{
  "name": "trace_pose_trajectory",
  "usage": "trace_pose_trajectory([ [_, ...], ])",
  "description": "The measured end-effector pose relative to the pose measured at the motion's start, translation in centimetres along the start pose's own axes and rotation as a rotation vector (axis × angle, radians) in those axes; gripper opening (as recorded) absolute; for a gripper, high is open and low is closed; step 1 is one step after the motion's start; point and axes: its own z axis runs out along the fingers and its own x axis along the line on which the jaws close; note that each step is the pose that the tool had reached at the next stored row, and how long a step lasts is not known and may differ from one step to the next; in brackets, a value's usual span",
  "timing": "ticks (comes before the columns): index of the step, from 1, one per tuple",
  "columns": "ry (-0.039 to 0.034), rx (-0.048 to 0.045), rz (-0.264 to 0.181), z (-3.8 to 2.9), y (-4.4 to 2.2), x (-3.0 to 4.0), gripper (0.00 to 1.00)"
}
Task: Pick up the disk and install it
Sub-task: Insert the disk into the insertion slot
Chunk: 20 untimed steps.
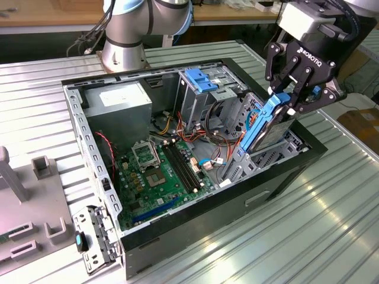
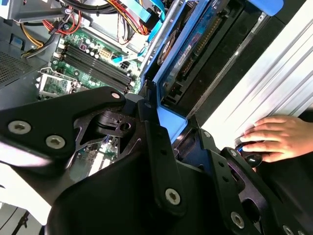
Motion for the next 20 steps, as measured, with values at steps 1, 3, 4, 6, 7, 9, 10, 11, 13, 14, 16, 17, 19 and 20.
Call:
trace_pose_trajectory([
  [1, 0.0000, 0.0000, 0.000, 0.12, 0.00, 0.00, 0.37],
  [3, 0.0000, 0.0000, 0.000, 0.27, 0.00, 0.01, 0.37],
  [4, -0.0001, 0.0000, 0.000, 0.37, 0.00, 0.01, 0.37],
  [6, 0.0000, 0.0000, 0.000, 0.62, 0.00, 0.02, 0.37],
  [7, 0.0000, 0.0000, 0.000, 0.70, 0.00, 0.02, 0.37],
  [9, 0.0000, 0.0000, 0.000, 0.98, 0.00, 0.03, 0.37],
  [10, 0.0000, 0.0000, 0.000, 1.04, -0.01, 0.03, 0.37],
  [11, 0.0000, 0.0000, 0.000, 1.22, 0.00, 0.04, 0.37],
  [13, 0.0000, 0.0000, 0.000, 1.53, 0.00, 0.04, 0.37],
  [14, 0.0000, 0.0000, 0.000, 1.65, -0.01, 0.05, 0.37],
  [16, -0.0001, 0.0000, 0.000, 1.98, -0.01, 0.06, 0.37],
  [17, 0.0000, 0.0000, 0.000, 2.09, -0.01, 0.06, 0.37],
  [19, 0.0000, 0.0000, 0.000, 2.27, -0.01, 0.07, 0.37],
  [20, 0.0000, 0.0000, 0.000, 2.42, -0.01, 0.08, 0.37],
])
